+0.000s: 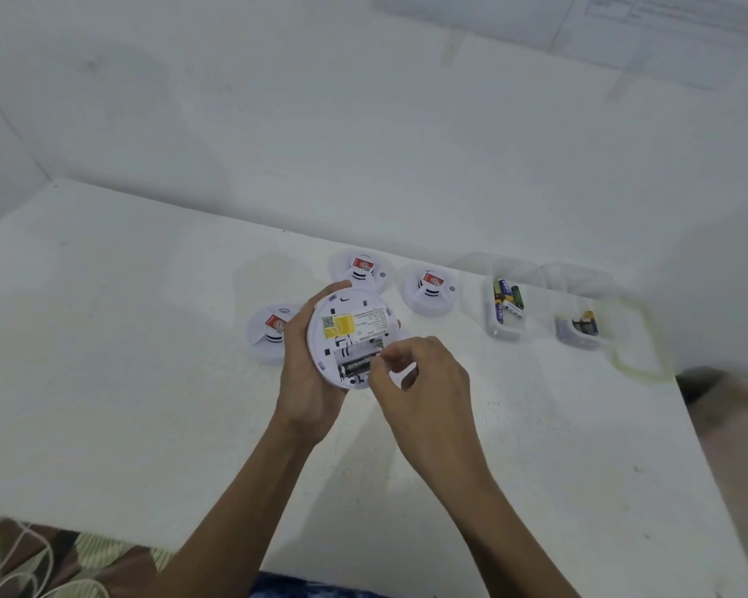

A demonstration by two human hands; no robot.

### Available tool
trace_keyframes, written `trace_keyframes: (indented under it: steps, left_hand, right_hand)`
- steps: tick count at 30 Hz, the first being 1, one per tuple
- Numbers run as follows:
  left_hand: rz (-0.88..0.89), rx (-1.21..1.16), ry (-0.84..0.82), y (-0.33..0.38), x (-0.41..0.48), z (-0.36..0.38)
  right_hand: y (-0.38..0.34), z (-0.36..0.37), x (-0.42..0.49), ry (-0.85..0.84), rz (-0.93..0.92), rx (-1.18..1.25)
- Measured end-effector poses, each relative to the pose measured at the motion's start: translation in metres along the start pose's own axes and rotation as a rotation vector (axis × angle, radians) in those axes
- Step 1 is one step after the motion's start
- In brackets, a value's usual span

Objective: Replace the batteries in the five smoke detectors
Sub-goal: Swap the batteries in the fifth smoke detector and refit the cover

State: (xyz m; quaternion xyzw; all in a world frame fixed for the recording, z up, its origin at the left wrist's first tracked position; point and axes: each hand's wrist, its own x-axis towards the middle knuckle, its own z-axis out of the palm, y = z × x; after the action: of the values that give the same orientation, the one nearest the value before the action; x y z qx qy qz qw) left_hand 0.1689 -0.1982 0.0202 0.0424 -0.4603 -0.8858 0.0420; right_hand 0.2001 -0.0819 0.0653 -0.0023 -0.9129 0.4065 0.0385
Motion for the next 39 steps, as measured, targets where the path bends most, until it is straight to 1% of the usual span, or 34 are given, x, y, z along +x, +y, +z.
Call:
trace_keyframes:
  steps: [6, 10, 13, 19, 24, 28, 32, 35, 39]
  left_hand:
    - [0.078, 0.084, 0.023, -0.004, -0.002, 0.0]
    - [0.073, 0.111, 0.012, -0.005, -0.004, 0.0]
    - [0.077, 0.103, 0.004, -0.006, -0.004, 0.0]
    - [0.066, 0.133, 0.002, -0.006, -0.003, 0.002]
    - [0.03, 0.129, -0.009, -0.012, -0.005, 0.005]
    - [0.012, 0.109, 0.008, -0.018, -0.002, 0.012]
    - [-0.088, -0.008, 0.021, -0.026, -0.003, 0.026]
    - [-0.179, -0.064, 0.023, -0.038, -0.004, 0.04]
    - [-0.235, -0.104, 0.002, -0.053, -0.005, 0.066]
  right_hand:
    - [-0.004, 0.006, 0.003, -0.051, 0.235, 0.196]
    - [-0.006, 0.008, 0.002, -0.05, 0.312, 0.3]
    - [-0.006, 0.008, 0.0, -0.013, 0.311, 0.315]
    - [-0.007, 0.009, -0.006, 0.069, 0.236, 0.267]
    - [-0.006, 0.007, -0.008, 0.126, 0.188, 0.368]
    - [0.006, -0.013, -0.002, 0.16, 0.113, 0.448]
    - [0.039, -0.052, 0.017, 0.204, 0.081, 0.434]
    - [0.073, -0.083, 0.038, 0.219, 0.121, 0.359]
    - [0.13, -0.123, 0.077, 0.188, 0.199, 0.257]
